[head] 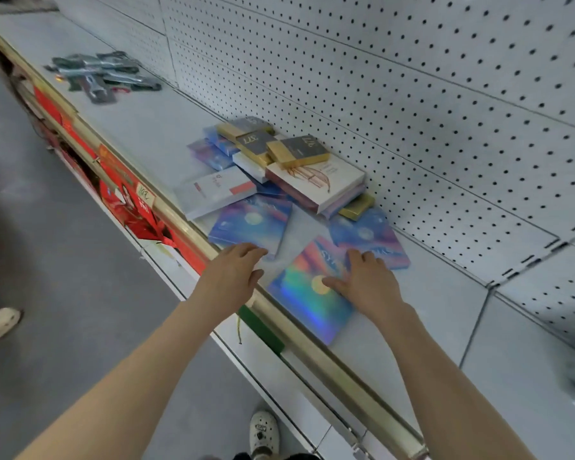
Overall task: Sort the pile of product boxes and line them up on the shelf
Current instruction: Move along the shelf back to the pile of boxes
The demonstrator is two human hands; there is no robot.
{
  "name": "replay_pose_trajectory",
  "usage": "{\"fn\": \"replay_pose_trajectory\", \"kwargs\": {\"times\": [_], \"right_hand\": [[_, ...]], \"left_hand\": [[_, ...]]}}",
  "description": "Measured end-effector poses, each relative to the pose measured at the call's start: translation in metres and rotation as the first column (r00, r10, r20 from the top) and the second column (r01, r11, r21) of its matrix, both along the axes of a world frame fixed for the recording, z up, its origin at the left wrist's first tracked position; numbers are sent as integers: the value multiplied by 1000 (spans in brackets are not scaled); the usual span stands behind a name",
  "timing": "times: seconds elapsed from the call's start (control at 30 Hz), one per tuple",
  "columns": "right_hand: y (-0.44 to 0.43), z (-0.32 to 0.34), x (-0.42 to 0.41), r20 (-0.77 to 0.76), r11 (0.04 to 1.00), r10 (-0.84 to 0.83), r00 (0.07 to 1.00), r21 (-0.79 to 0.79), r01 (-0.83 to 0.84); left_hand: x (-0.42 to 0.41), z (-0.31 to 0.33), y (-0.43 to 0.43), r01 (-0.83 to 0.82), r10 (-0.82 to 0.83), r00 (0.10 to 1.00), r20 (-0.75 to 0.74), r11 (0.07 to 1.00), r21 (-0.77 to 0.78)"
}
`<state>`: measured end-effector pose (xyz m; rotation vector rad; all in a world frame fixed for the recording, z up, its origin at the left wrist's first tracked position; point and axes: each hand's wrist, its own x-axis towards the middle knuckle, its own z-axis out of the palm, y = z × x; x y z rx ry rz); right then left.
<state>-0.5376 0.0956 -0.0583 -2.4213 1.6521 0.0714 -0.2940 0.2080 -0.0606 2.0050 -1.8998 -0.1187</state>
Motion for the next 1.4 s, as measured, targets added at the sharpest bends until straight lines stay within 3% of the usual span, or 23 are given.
{"fn": "replay_pose_trajectory", "kwargs": {"times": [0.13, 0.27, 0.4, 0.57, 0.7, 0.8, 0.9, 1.07, 1.23, 1.3, 1.4], "right_hand": [[-12, -4, 9, -52, 999, -48, 997, 20, 49], [-19, 4, 8, 48, 980, -149, 988, 142, 141], [-19, 40, 3, 184, 952, -275, 944, 187, 241], [-3, 80, 2, 351, 896, -398, 848, -51, 442], [15, 81, 19, 305, 849, -440, 845, -164, 502], [27, 76, 34, 245, 831, -450, 859, -238, 503], [36, 72, 40, 190, 813, -458, 868, -306, 496], [40, 71, 36, 121, 807, -473, 873, -336, 485], [44, 71, 21, 331, 797, -474, 816, -233, 557], [46, 72, 13, 438, 786, -507, 742, -118, 607], [49, 68, 4, 624, 738, -551, 554, 55, 672]], "left_hand": [[27, -12, -32, 3, -5, 998, 56, 1000, 26], [48, -21, -62, -27, -10, 985, 170, 977, 213], [51, -25, -71, 18, -122, 962, 244, 921, 389], [45, -19, -60, 149, -253, 938, 238, 911, 385], [37, -13, -50, 283, -343, 924, 170, 910, 303], [38, -11, -57, 239, -276, 951, 141, 943, 232], [41, -9, -69, 97, -127, 989, 73, 941, 323], [35, 1, -88, 4, 3, 1000, -14, 878, 478], [45, 12, -106, 16, 91, 971, -220, 897, 442], [45, 21, -104, 42, 126, 912, -391, 919, 393], [41, 27, -99, 44, 254, 673, -695, 924, 381]]}}
